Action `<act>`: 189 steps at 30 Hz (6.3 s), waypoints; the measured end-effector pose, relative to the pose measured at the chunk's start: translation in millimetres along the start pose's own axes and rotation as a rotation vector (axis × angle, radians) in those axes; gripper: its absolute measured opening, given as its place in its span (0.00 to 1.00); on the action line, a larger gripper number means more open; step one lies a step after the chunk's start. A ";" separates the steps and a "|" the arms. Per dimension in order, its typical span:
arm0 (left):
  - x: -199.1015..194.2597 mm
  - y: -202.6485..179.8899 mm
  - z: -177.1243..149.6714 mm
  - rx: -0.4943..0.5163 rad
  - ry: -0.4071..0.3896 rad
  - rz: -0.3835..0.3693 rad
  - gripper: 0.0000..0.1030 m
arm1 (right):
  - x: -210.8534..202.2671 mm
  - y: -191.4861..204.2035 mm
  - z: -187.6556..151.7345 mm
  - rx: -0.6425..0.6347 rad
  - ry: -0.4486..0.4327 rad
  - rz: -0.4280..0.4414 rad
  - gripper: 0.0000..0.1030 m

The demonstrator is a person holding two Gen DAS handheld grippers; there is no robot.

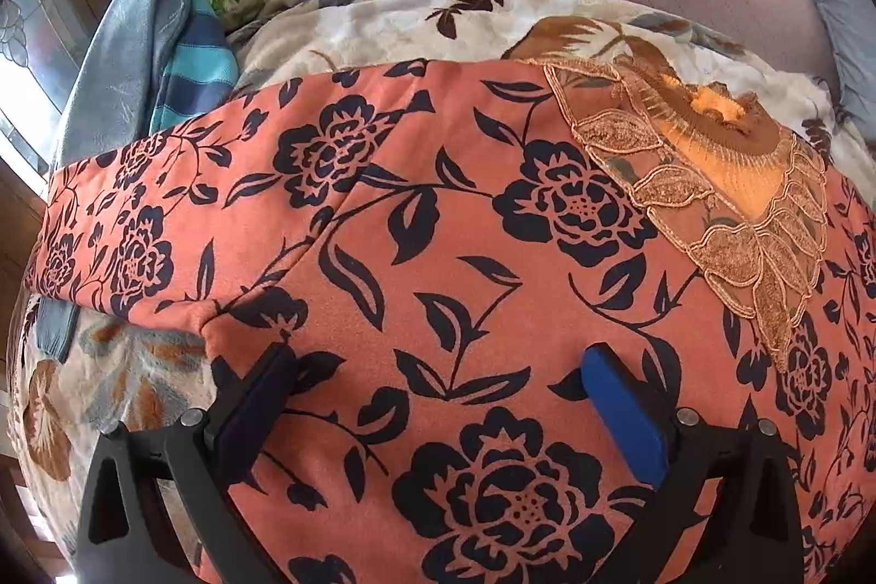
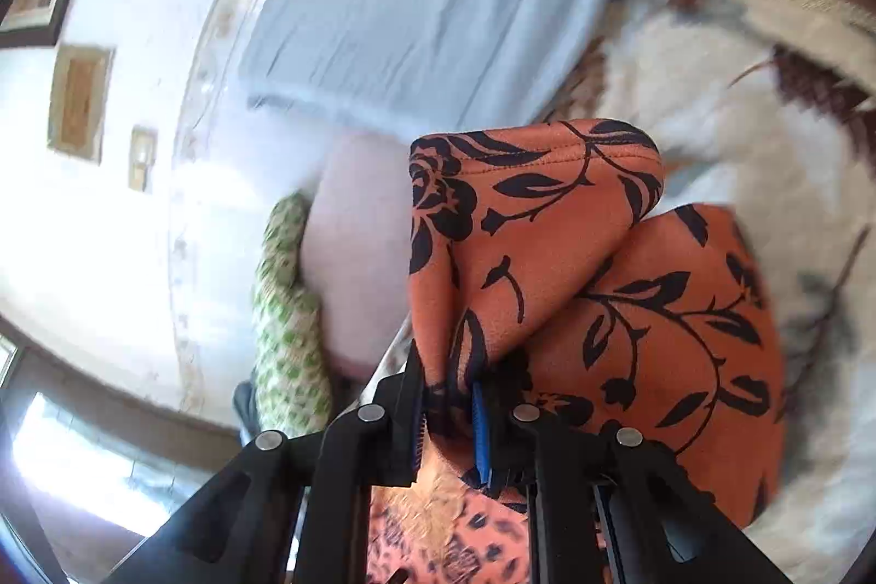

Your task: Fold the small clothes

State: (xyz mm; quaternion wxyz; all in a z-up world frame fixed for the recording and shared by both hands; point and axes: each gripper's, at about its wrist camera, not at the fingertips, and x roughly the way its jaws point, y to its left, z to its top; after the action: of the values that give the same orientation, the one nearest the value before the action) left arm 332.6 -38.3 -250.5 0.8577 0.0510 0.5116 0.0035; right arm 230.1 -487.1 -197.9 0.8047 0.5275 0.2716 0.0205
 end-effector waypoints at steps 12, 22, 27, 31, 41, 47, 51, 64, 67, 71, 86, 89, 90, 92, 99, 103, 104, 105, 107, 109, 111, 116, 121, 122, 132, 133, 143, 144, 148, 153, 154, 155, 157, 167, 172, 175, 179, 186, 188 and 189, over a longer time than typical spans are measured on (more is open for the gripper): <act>-17.9 46.4 5.3 -0.164 -0.047 -0.187 1.00 | 197.2 33.7 -194.4 -0.046 0.555 -0.016 0.70; -23.6 -19.7 5.6 -0.104 -0.079 -0.425 1.00 | 87.0 -4.9 -119.3 0.055 0.177 0.100 0.76; -23.0 -58.4 -0.8 -0.001 -0.111 -0.355 1.00 | 99.4 -32.3 -105.4 0.127 0.220 -0.056 0.75; -6.4 -64.7 -5.6 0.052 -0.081 -0.284 1.00 | 100.3 -60.4 -102.7 0.226 0.231 -0.050 0.72; -4.4 -33.6 31.1 -0.114 0.027 -0.276 1.00 | 96.7 -69.7 -102.1 0.251 0.246 -0.018 0.72; 38.3 -49.8 57.0 -0.174 0.215 -0.248 0.98 | 96.8 -72.9 -102.4 0.291 0.241 0.005 0.72; 33.5 -51.5 64.1 -0.184 0.161 -0.224 0.42 | 96.4 -78.6 -100.2 0.326 0.263 0.037 0.72; -24.6 11.2 15.9 -0.261 0.016 -0.319 0.09 | 93.2 -83.1 -100.0 0.372 0.271 0.047 0.72; -34.3 38.7 -24.8 -0.329 0.029 -0.343 0.09 | 93.6 -81.1 -100.8 0.362 0.274 0.034 0.72; -40.8 65.7 -76.0 -0.384 0.042 -0.262 0.04 | 93.6 -78.9 -102.7 0.375 0.295 0.018 0.72; -21.9 9.0 -23.3 -0.304 0.027 -0.305 0.86 | 19.0 -83.0 -67.0 0.444 -0.013 0.181 0.72; -17.0 -16.9 -22.0 -0.147 0.027 -0.209 0.32 | -2.9 -96.4 -51.9 0.477 -0.107 0.213 0.72; -16.5 -21.2 -21.6 -0.110 0.009 -0.178 0.27 | -7.2 -98.8 -45.8 0.480 -0.125 0.215 0.72; -19.9 -20.1 -21.0 -0.085 -0.024 -0.195 0.03 | -13.3 -102.4 -38.7 0.490 -0.145 0.220 0.72; -45.8 14.4 -11.9 -0.118 -0.103 -0.189 0.02 | 3.6 -100.4 -39.4 0.492 -0.076 0.220 0.72; -52.6 35.9 -2.8 -0.137 -0.123 -0.125 0.02 | 14.6 -96.6 -43.0 0.478 -0.025 0.209 0.72; -54.9 42.6 -1.5 -0.150 -0.135 -0.100 0.02 | 14.5 -97.5 -43.8 0.483 -0.026 0.206 0.72; -56.9 49.8 -0.1 -0.163 -0.146 -0.084 0.02 | 13.5 -98.5 -44.4 0.486 -0.032 0.205 0.72; -59.1 66.1 1.1 -0.201 -0.158 -0.051 0.02 | 11.9 -97.6 -43.4 0.474 -0.036 0.203 0.72; -61.0 77.4 1.1 -0.219 -0.183 -0.005 0.02 | 13.5 -92.2 -41.8 0.448 -0.031 0.208 0.72; -57.4 80.2 -0.8 -0.202 -0.189 0.013 0.02 | 18.4 -84.7 -42.1 0.414 -0.017 0.211 0.72; -23.4 56.9 -15.9 -0.087 -0.070 0.081 0.03 | 63.7 -65.3 -58.8 0.335 0.179 0.180 0.73; -29.4 63.8 -29.5 -0.068 -0.058 0.058 0.17 | 100.6 -72.0 -85.2 0.296 0.336 -0.071 0.76; -34.9 73.5 -31.7 -0.089 -0.066 0.041 0.26 | 98.4 -64.7 -85.1 0.275 0.334 -0.080 0.76; -71.7 262.1 -48.7 -0.587 -0.098 0.056 0.73 | 112.0 16.6 -120.8 -0.023 0.340 0.083 0.76; -70.2 278.3 -47.5 -0.629 -0.088 0.048 0.75 | 116.8 23.4 -130.2 -0.046 0.362 0.092 0.76; -35.6 397.1 -33.0 -0.950 -0.028 -0.147 0.78 | 173.6 12.8 -186.9 -0.039 0.551 0.002 0.76; -28.8 402.6 -32.2 -0.963 -0.024 -0.177 0.78 | 175.7 7.5 -187.1 -0.017 0.548 0.014 0.76; -4.3 422.4 -34.7 -1.050 -0.056 -0.226 0.78 | 178.2 7.3 -185.6 -0.032 0.547 0.015 0.76; 19.7 444.4 -38.0 -1.134 -0.134 -0.282 0.76 | 185.2 22.3 -191.4 -0.161 0.541 -0.027 0.77; 24.2 446.0 -36.8 -1.131 -0.141 -0.286 0.75 | 186.4 25.3 -193.0 -0.189 0.539 -0.036 0.77; 28.3 447.1 -35.8 -1.128 -0.149 -0.286 0.72 | 187.7 27.8 -194.5 -0.212 0.536 -0.044 0.77; 32.0 448.9 -34.5 -1.134 -0.190 -0.296 0.66 | 188.8 31.3 -196.6 -0.243 0.532 -0.050 0.78; 31.0 453.6 -40.7 -1.155 -0.255 -0.276 0.10 | 188.8 36.2 -199.6 -0.305 0.521 -0.057 0.80; -1.1 439.1 -32.5 -1.050 -0.290 -0.234 0.05 | 189.2 37.4 -199.6 -0.297 0.523 -0.059 0.80; -23.5 427.0 -14.7 -0.992 -0.307 -0.233 0.05 | 187.7 36.5 -198.9 -0.287 0.525 -0.053 0.80; -65.4 382.3 20.0 -0.820 -0.369 -0.265 0.04 | 182.9 30.1 -189.9 -0.221 0.523 -0.018 0.79; -140.6 220.2 66.4 -0.355 -0.414 -0.376 0.04 | 157.0 23.8 -159.8 -0.150 0.414 -0.025 0.79; -153.6 162.5 71.8 -0.232 -0.409 -0.428 0.04 | 146.5 20.5 -146.9 -0.122 0.377 -0.009 0.79; -158.9 132.8 72.6 -0.175 -0.405 -0.460 0.04 | 140.3 18.6 -139.3 -0.107 0.352 0.001 0.79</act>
State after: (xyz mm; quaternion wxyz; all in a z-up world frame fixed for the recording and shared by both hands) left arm 326.8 78.5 -64.7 0.9217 -0.1401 0.3261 -0.1566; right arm 290.3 -317.3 -281.4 0.7718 0.4721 0.4064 0.1273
